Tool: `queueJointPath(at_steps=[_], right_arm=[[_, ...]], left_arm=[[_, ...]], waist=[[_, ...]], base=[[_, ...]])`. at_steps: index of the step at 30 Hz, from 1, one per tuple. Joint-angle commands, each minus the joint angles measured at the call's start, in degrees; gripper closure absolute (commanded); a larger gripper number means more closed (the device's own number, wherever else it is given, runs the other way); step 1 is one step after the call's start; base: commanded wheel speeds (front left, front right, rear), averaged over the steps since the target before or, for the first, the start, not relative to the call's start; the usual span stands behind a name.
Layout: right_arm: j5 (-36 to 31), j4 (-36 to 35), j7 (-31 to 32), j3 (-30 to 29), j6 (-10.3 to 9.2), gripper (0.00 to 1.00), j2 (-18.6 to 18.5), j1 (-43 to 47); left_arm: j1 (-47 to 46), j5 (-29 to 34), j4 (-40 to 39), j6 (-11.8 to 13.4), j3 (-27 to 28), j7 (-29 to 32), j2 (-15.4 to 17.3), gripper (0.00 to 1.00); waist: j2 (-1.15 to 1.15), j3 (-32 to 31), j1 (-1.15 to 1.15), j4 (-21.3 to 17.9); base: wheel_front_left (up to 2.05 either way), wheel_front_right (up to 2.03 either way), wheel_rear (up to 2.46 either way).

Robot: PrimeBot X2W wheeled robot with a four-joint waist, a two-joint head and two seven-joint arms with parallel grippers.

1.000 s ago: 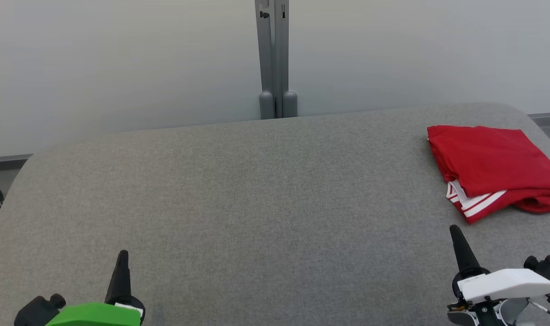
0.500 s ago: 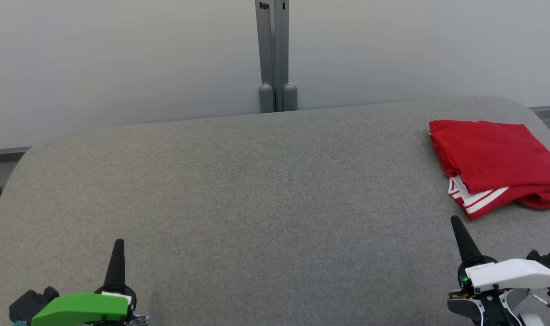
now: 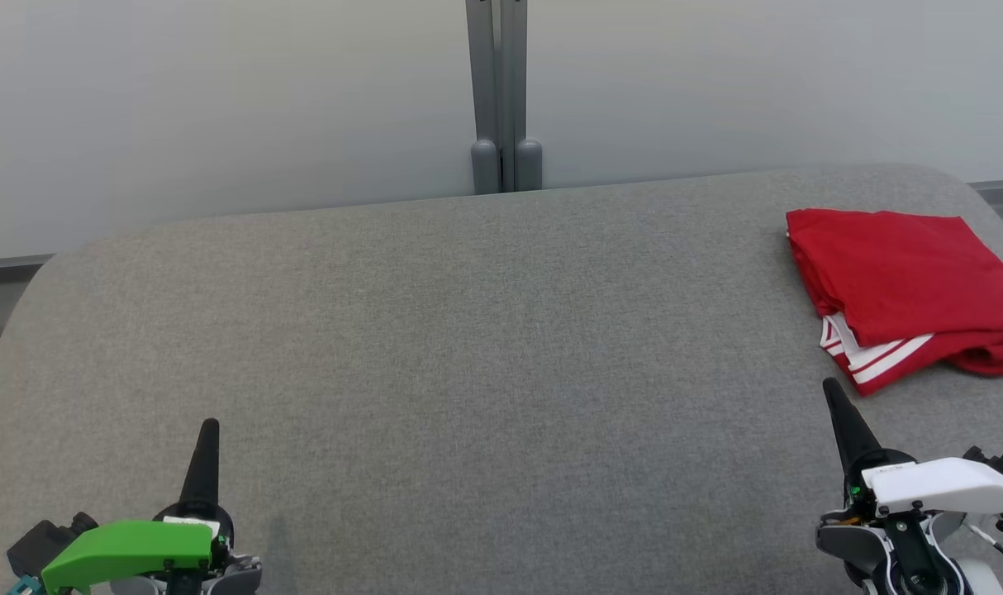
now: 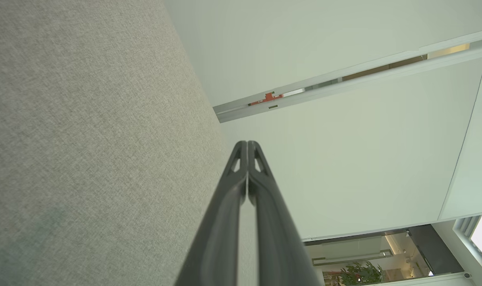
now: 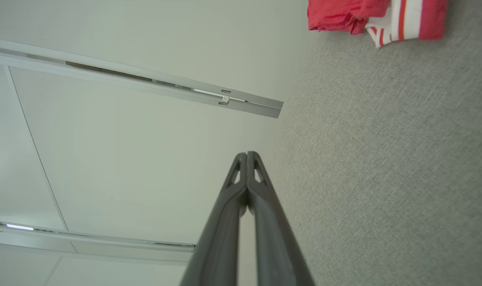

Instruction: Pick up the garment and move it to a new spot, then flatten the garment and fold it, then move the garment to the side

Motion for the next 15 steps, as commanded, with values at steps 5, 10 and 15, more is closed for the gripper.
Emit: queueJointPath(at_steps=[5, 10, 15], right_arm=[[3.1, 0.15, 0.98, -0.6, 0.05, 1.0, 0.21, -1.7], [5.24, 0.39, 1.51, -0.94, 0.05, 1.0, 0.3, -2.17], [7.25, 0.61, 2.07, -1.28, 0.05, 1.0, 0.44, -2.67]], left_arm=[[-2.15, -3.15, 0.05, -0.57, 0.75, 0.78, 0.41, 1.0], [-2.74, -5.29, 0.32, -0.82, 1.12, 1.43, 0.4, 1.0], [-3.33, -7.4, 0.55, -0.96, 1.44, 2.0, 0.39, 1.0]], waist=[[0.0, 0.52, 0.0, 0.01], [0.0, 0.98, 0.0, 0.02], [0.0, 1.42, 0.0, 0.03]], base=[[0.0, 0.0, 0.0], [0.0, 0.0, 0.0], [0.0, 0.0, 0.0]])
